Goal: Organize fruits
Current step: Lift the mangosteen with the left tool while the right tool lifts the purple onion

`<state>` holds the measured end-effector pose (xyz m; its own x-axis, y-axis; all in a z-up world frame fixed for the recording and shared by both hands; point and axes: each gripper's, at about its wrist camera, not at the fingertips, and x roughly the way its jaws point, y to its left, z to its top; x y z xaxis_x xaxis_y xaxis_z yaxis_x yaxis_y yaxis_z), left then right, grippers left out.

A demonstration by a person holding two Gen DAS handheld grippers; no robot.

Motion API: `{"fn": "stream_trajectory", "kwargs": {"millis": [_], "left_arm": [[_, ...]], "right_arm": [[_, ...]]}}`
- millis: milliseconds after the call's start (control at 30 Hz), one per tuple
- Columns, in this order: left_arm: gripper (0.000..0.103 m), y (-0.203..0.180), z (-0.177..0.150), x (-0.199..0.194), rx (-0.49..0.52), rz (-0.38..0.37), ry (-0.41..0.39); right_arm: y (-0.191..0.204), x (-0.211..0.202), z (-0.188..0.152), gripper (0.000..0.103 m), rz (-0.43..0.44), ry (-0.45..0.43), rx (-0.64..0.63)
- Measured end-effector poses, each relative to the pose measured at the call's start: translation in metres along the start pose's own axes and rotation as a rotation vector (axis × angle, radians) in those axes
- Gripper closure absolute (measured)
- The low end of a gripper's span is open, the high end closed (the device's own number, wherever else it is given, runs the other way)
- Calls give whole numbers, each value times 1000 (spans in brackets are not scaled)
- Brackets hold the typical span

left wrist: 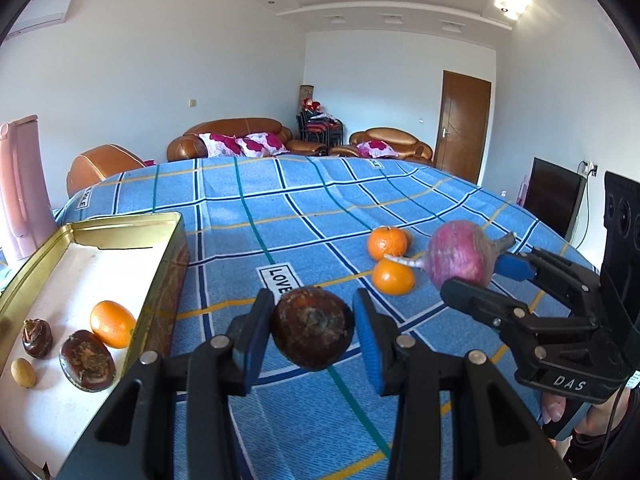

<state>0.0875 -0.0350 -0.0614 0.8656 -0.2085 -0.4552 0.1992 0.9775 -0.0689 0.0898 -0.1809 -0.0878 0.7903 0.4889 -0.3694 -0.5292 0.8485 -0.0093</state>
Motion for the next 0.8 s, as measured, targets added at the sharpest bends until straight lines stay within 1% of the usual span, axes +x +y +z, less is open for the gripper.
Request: {"fn": "stream_trajectory", "kwargs": {"millis": [167, 800], "left_arm": [[61, 0, -1, -6, -2, 8, -36], [61, -6, -3, -20, 25, 28, -113]], "right_arm": [[0, -1, 0, 48, -1, -10, -4], [3, -7, -2, 48, 0, -37, -28]]}}
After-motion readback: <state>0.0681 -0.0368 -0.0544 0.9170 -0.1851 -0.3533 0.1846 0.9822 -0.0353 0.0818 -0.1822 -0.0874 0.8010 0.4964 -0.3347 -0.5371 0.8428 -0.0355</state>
